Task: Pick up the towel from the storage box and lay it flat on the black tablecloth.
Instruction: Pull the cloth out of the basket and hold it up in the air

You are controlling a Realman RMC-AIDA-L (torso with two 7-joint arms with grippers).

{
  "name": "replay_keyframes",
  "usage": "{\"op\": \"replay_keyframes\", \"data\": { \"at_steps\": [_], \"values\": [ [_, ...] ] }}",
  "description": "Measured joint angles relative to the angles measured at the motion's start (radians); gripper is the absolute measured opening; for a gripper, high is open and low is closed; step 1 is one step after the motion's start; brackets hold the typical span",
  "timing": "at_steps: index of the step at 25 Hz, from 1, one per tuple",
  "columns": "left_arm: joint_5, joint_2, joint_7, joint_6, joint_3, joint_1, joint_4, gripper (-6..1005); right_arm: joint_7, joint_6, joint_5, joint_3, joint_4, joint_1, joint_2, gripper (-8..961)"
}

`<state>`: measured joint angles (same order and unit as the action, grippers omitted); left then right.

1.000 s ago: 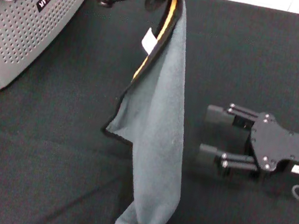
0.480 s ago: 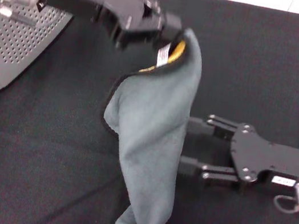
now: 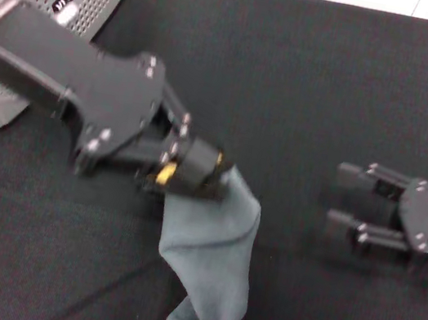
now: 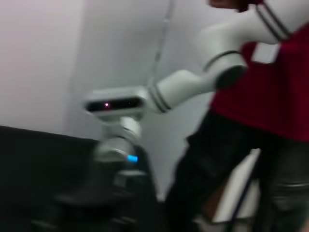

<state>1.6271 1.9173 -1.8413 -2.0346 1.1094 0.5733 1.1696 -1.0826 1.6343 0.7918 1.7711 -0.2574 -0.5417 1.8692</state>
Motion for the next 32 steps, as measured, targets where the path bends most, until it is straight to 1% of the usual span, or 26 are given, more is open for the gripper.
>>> {"op": "replay_keyframes", "data": {
  "at_steps": [2, 3, 4, 6, 7, 8, 10, 14, 16, 22, 26, 29, 30, 32],
  "values": [
    [-0.049, -0.022, -0.009, 0.0, 0.071, -0.001, -0.03, 11, 0.002, -0.006, 0.001, -0.05, 0.003, 0.01, -0.009, 824],
    [-0.059, -0.028, -0.014, 0.0, 0.093, 0.001, -0.041, 11, 0.002, -0.006, 0.001, -0.05, 0.003, 0.01, -0.009, 825],
    [-0.061, -0.032, -0.021, 0.0, 0.118, 0.005, -0.05, 11, 0.007, -0.016, 0.002, -0.088, 0.004, 0.014, -0.014, 825],
    [-0.058, -0.035, -0.036, -0.001, 0.168, 0.016, -0.066, 11, 0.009, -0.034, 0.004, -0.098, 0.0, 0.002, -0.016, 825],
    [-0.058, -0.035, -0.036, -0.001, 0.168, 0.016, -0.066, 11, 0.009, -0.042, 0.01, -0.097, -0.001, -0.005, -0.015, 825],
    [-0.051, -0.036, -0.052, -0.001, 0.224, 0.029, -0.079, 11, 0.009, -0.053, 0.022, -0.095, -0.003, -0.018, -0.012, 825],
    [-0.041, -0.032, -0.061, -0.001, 0.248, 0.035, -0.082, 11, 0.006, -0.078, 0.063, -0.094, -0.004, -0.05, 0.0, 823],
    [-0.002, -0.017, -0.061, -0.001, 0.252, 0.041, -0.084, 11, -0.003, -0.145, 0.158, -0.095, -0.005, -0.125, 0.034, 817],
    [0.009, -0.013, -0.058, 0.0, 0.251, 0.042, -0.086, 11, -0.01, -0.201, 0.209, -0.096, -0.006, -0.169, 0.049, 813],
    [0.047, 0.005, -0.059, 0.001, 0.257, 0.045, -0.088, 11, -0.018, -0.283, 0.29, -0.097, -0.016, -0.25, 0.07, 803],
    [0.065, 0.009, -0.063, 0.0, 0.259, 0.045, -0.088, 12, -0.041, -0.323, 0.38, -0.096, -0.017, -0.305, 0.078, 796],
    [0.077, 0.011, -0.065, 0.0, 0.26, 0.045, -0.088, 12, -0.053, -0.342, 0.424, -0.096, -0.017, -0.328, 0.082, 791],
    [0.078, 0.011, -0.065, 0.0, 0.26, 0.044, -0.088, 12, -0.063, -0.365, 0.472, -0.096, -0.02, -0.359, 0.091, 790],
    [0.083, 0.011, -0.066, 0.0, 0.264, 0.04, -0.089, 12, -0.063, -0.384, 0.506, -0.096, -0.026, -0.376, 0.1, 786]
  ]
}}
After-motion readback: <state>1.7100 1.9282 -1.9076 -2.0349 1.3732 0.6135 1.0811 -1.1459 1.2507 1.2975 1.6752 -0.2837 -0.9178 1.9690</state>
